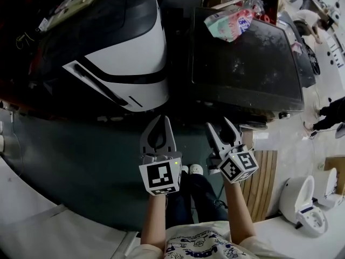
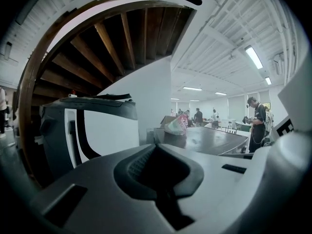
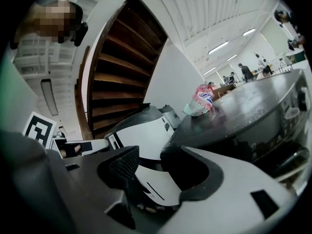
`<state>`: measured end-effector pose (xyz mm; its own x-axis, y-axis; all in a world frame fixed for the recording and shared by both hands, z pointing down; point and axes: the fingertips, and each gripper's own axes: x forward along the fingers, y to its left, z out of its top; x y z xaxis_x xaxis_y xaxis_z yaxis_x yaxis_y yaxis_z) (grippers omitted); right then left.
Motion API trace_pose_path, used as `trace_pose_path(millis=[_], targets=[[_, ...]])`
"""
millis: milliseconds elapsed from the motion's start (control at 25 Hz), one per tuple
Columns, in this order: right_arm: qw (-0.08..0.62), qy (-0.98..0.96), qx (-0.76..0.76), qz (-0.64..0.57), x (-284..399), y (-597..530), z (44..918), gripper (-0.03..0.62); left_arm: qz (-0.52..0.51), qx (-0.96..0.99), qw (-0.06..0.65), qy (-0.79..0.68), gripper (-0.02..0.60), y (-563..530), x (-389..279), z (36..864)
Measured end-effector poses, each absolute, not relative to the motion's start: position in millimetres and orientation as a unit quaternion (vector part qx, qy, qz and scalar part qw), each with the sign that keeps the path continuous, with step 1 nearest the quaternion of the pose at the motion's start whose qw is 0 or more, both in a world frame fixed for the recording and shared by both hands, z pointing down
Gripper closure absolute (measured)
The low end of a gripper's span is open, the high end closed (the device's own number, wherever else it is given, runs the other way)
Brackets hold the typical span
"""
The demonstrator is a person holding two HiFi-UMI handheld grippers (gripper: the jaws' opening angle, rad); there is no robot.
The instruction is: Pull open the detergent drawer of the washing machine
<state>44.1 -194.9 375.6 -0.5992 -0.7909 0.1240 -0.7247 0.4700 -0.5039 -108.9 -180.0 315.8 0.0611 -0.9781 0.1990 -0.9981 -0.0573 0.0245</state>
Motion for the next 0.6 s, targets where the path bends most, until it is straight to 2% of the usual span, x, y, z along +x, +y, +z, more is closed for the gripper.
trace_pose_path(millis=[600], targets=[[0.253, 0.767, -0.43, -0.404, 40.7, -220.8, 439.2, 0.341, 0.038, 0.723, 0.085, -0.684, 0.568, -205.7, -110.5, 367.1]])
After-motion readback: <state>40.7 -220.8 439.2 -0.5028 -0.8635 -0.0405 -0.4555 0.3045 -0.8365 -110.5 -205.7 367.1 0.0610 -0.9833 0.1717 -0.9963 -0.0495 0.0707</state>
